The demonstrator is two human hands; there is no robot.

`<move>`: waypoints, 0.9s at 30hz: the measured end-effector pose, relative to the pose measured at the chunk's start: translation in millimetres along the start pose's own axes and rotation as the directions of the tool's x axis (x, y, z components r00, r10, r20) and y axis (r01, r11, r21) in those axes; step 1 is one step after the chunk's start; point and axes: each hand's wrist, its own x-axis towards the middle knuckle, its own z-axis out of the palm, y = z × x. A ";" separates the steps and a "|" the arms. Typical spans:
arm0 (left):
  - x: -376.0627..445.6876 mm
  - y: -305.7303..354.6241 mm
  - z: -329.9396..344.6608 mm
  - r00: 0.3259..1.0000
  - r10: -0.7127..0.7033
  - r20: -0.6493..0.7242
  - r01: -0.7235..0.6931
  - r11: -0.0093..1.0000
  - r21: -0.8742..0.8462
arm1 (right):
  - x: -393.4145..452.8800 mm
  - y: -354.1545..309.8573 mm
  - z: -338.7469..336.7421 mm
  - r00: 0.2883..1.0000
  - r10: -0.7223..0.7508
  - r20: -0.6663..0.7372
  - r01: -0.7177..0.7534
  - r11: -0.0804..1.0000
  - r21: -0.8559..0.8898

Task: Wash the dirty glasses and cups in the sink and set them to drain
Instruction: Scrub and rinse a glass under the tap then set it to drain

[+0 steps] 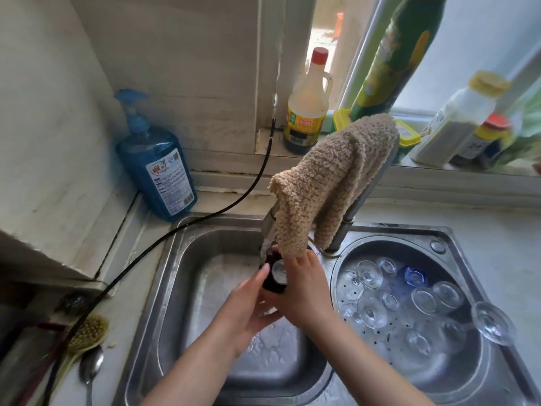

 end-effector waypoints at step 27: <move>10.1 35.4 -52.6 0.871 0.372 0.321 -0.462 0.396 0.794 | -2.0 2.5 -10.4 0.802 -0.557 0.216 0.562 0.826 0.044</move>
